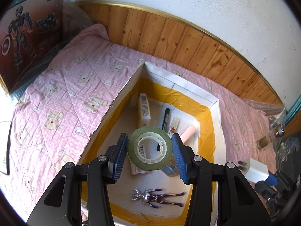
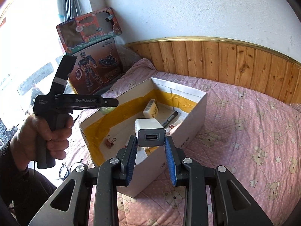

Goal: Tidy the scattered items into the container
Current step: 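Lift the tape roll and charger and carry both over the white box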

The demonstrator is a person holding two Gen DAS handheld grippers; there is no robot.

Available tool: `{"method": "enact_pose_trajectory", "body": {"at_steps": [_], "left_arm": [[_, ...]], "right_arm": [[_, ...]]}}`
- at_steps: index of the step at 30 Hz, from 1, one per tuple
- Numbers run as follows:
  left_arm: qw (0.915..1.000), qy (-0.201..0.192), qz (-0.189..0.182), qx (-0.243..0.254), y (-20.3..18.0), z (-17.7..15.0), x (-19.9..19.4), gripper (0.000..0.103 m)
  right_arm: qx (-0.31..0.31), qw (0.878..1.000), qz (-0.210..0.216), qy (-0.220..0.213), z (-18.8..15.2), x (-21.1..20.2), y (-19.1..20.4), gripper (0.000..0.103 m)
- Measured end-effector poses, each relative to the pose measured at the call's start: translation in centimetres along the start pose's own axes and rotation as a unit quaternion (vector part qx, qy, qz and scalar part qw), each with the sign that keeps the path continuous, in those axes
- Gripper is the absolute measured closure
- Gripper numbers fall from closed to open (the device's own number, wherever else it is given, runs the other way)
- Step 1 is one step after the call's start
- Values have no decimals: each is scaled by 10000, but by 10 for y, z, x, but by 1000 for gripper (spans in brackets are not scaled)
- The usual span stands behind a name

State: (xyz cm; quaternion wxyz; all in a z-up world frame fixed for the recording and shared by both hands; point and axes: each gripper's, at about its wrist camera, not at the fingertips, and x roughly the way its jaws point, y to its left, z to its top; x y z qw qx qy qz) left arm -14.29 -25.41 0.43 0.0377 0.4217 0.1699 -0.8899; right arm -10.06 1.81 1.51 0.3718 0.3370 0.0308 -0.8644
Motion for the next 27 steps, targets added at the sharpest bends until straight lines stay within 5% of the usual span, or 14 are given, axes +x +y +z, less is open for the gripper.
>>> {"method": "enact_pose_trajectory", "body": {"at_steps": [27], "left_arm": [[9976, 534, 136, -422, 23, 4, 31, 54]], "right_arm": [[-865, 9865, -466, 1308, 59, 129, 45, 72]]}}
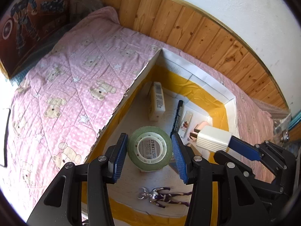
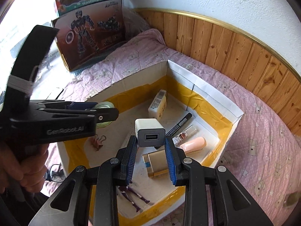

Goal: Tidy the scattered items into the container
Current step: 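Lift the tape roll and charger and carry both over the white box, then open the left tool to drop the tape roll while the right tool releases the charger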

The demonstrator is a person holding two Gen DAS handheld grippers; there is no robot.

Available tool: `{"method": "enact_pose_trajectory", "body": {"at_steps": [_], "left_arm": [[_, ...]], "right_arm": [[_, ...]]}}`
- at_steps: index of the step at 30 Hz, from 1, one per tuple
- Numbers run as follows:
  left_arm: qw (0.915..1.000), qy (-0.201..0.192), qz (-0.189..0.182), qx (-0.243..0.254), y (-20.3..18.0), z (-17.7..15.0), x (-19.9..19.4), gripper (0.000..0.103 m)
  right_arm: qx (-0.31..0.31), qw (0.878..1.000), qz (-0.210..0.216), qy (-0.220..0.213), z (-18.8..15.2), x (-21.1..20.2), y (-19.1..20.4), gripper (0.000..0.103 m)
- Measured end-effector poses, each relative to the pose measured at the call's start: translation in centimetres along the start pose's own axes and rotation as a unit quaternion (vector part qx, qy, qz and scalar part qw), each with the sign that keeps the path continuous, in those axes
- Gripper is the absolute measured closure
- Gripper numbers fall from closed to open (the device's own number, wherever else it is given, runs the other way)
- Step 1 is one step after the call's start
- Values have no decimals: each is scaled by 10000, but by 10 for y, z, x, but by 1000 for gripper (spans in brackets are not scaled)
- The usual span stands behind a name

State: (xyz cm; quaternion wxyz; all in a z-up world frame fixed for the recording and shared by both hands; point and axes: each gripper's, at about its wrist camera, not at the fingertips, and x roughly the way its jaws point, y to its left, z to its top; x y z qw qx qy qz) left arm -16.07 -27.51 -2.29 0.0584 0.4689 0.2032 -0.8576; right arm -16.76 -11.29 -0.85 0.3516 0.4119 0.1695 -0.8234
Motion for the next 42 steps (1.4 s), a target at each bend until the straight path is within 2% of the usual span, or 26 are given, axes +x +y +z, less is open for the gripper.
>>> {"method": "enact_pose_trajectory", "body": {"at_steps": [7, 16, 20, 24, 27, 38, 42], "left_arm": [[9994, 171, -32, -305, 7, 5, 10, 54], [9987, 180, 98, -457, 13, 10, 16, 53], [9986, 177, 139, -480, 12, 12, 18, 52], [9985, 184, 139, -499, 13, 14, 19, 51], [9987, 200, 104, -464, 12, 13, 19, 51], [9989, 168, 90, -435, 13, 11, 14, 50], [9993, 125, 95, -352, 8, 9, 10, 50]], "right_arm": [[-7, 9989, -23, 472, 17, 33, -7, 72], [183, 9958, -26, 898, 36, 71, -18, 72], [339, 9955, 27, 890, 43, 82, -21, 72], [755, 9929, 311, 865, 48, 89, -28, 71], [936, 9909, 304, 914, 48, 93, -32, 70], [1029, 9908, 366, 796, 49, 74, -30, 66], [1071, 9910, 389, 708, 48, 62, -29, 61]]}}
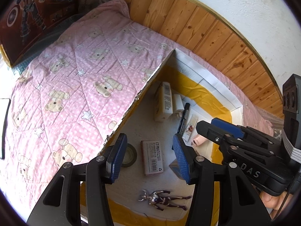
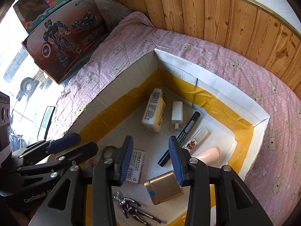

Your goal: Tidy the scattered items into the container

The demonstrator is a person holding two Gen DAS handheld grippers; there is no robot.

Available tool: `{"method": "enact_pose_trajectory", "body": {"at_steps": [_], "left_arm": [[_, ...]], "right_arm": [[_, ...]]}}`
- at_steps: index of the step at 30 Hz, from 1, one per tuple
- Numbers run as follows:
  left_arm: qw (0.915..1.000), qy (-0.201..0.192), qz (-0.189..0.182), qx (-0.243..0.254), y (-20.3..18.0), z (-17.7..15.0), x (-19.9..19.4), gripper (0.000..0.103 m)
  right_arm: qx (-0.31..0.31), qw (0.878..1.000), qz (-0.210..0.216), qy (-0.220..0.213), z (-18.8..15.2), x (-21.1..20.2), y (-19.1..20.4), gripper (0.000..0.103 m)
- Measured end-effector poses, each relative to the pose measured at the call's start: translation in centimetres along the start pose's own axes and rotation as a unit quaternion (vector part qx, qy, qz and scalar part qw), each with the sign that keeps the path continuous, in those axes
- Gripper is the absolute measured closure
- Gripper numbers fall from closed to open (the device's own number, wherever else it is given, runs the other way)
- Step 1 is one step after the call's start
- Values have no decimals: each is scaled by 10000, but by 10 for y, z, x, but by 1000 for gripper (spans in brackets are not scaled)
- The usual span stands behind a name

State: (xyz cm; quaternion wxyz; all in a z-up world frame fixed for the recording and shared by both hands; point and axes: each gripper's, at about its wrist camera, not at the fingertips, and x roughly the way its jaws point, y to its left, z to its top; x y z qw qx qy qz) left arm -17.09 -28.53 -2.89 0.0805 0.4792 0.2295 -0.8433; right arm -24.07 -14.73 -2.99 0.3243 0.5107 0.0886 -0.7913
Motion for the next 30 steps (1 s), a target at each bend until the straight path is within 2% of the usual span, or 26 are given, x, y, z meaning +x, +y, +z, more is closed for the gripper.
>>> {"method": "enact_pose_trajectory", "body": {"at_steps": [8, 15, 24, 26, 28, 30], "left_arm": [[9987, -235, 249, 386, -14, -4, -14, 50], [9927, -621, 654, 800, -26, -10, -30, 50], [9915, -797, 653, 795, -27, -19, -46, 49], [9915, -804, 638, 797, -28, -23, -48, 47], [9904, -859, 679, 846, -32, -27, -51, 38], [9885, -909, 746, 946, -37, -33, -53, 35]], "right_arm": [[136, 9995, 54, -286, -16, -35, -5, 55], [-230, 9987, -94, -454, -43, -63, 0, 50], [-774, 9949, -272, -590, -90, -96, 7, 47], [-882, 9937, -309, -623, -102, -103, 9, 46], [-1005, 9921, -347, -662, -115, -110, 12, 45], [-1081, 9910, -369, -694, -126, -114, 14, 42]]}}
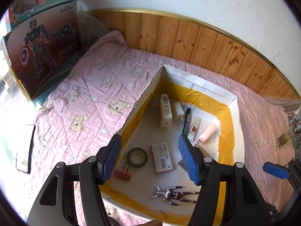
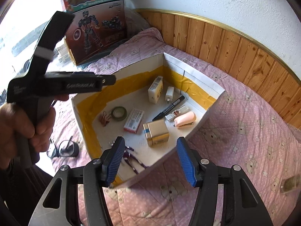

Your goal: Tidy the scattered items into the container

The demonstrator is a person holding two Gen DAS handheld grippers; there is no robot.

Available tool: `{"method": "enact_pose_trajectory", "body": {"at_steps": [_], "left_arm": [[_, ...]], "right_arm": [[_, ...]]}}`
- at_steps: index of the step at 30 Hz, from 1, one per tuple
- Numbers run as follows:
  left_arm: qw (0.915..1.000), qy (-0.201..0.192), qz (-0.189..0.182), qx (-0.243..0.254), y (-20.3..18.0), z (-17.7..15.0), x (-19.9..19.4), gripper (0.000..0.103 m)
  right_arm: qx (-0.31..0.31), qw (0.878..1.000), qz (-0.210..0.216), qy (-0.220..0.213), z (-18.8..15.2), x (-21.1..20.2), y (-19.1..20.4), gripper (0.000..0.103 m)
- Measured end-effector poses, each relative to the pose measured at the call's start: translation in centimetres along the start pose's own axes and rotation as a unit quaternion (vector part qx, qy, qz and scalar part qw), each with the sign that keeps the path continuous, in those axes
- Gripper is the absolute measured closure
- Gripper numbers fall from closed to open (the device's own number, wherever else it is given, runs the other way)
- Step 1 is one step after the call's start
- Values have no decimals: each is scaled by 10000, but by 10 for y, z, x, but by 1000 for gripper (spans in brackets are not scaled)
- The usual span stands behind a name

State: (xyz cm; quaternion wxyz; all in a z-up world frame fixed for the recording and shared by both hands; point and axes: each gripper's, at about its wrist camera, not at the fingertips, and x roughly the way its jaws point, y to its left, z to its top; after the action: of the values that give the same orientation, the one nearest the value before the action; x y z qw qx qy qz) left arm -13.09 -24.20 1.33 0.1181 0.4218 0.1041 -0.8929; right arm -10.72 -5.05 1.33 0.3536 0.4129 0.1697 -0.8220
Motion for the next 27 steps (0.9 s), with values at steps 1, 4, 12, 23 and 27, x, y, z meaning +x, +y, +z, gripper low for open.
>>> {"method": "enact_pose_trajectory", "body": {"at_steps": [1, 4, 12, 23, 27], "left_arm": [[10000, -12, 4, 39, -2, -2, -2, 34], [9997, -12, 82, 230, -13, -10, -6, 33], [9968, -298, 376, 635, -35, -31, -25, 21], [9981, -516, -39, 346, -30, -41, -46, 20], [9972, -580, 8, 471, -40, -41, -49, 20]], "right_arm": [[-36, 10000, 1, -14, -4, -2, 2, 41], [-172, 9998, -14, -52, -17, -10, 10, 41], [-254, 9989, -35, -389, -48, -26, 18, 37], [-180, 9982, 85, -561, -65, -22, 19, 35], [-150, 9985, 116, -507, -68, -18, 16, 35]]}}
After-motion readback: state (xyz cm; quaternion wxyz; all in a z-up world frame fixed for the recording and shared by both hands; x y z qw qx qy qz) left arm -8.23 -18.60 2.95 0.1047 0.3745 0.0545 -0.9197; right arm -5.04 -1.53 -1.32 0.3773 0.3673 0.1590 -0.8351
